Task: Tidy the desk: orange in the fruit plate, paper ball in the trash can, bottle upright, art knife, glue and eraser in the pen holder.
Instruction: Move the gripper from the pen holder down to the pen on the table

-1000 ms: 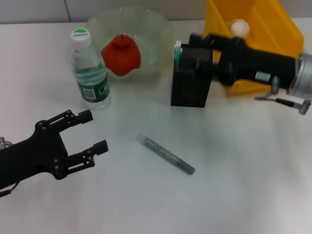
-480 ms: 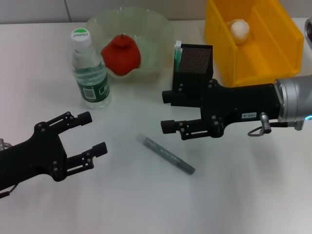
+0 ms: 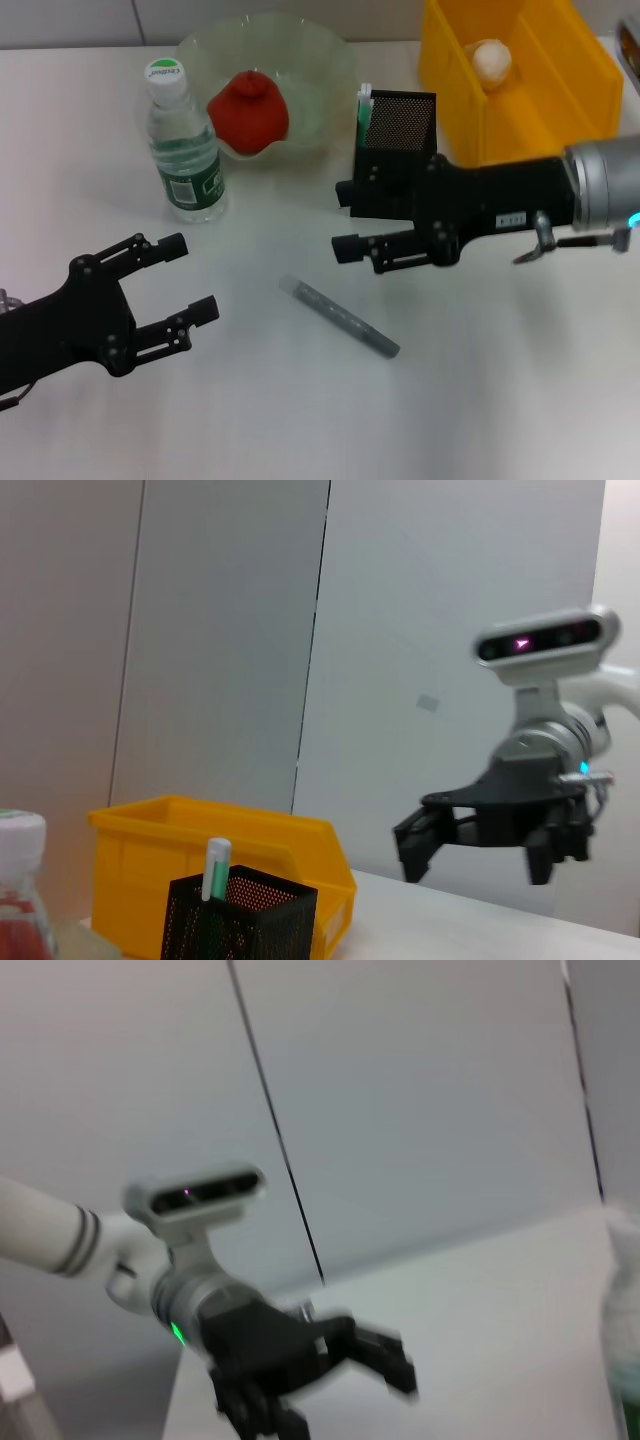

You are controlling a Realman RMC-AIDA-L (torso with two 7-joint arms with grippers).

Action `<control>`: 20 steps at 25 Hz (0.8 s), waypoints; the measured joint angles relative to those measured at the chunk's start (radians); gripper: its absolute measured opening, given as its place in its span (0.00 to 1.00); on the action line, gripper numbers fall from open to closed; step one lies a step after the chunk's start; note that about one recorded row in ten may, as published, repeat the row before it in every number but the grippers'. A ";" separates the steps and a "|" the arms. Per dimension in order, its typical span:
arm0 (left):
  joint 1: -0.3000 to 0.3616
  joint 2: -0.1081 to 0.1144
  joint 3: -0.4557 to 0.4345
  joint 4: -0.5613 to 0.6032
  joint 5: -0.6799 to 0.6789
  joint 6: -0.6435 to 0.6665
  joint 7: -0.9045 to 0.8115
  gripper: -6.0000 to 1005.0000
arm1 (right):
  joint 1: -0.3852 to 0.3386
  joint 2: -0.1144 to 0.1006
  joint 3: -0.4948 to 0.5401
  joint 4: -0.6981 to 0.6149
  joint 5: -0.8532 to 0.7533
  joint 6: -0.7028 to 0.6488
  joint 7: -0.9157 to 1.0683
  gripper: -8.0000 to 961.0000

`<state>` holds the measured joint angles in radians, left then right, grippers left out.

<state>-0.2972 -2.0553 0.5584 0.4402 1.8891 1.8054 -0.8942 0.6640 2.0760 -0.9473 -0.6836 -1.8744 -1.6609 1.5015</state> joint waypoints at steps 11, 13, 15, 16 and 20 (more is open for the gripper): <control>0.001 0.000 0.003 0.000 0.004 0.000 0.001 0.78 | 0.246 0.001 -0.182 -0.213 -0.384 -0.046 0.532 0.75; 0.001 0.000 0.003 0.000 0.004 0.000 0.002 0.78 | 0.267 0.002 -0.212 -0.212 -0.407 -0.039 0.554 0.75; 0.002 0.000 0.003 0.000 0.005 0.000 0.002 0.78 | 0.300 0.004 -0.262 -0.208 -0.431 -0.029 0.589 0.75; 0.003 0.000 0.002 0.000 0.005 -0.001 0.002 0.78 | 0.333 0.007 -0.322 -0.207 -0.446 -0.015 0.629 0.75; 0.004 -0.001 -0.002 0.000 0.005 -0.007 0.002 0.78 | 0.387 0.011 -0.425 -0.206 -0.481 0.037 0.710 0.75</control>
<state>-0.2929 -2.0563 0.5562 0.4402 1.8943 1.7982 -0.8926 1.0507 2.0869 -1.3726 -0.8896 -2.3557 -1.6242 2.2112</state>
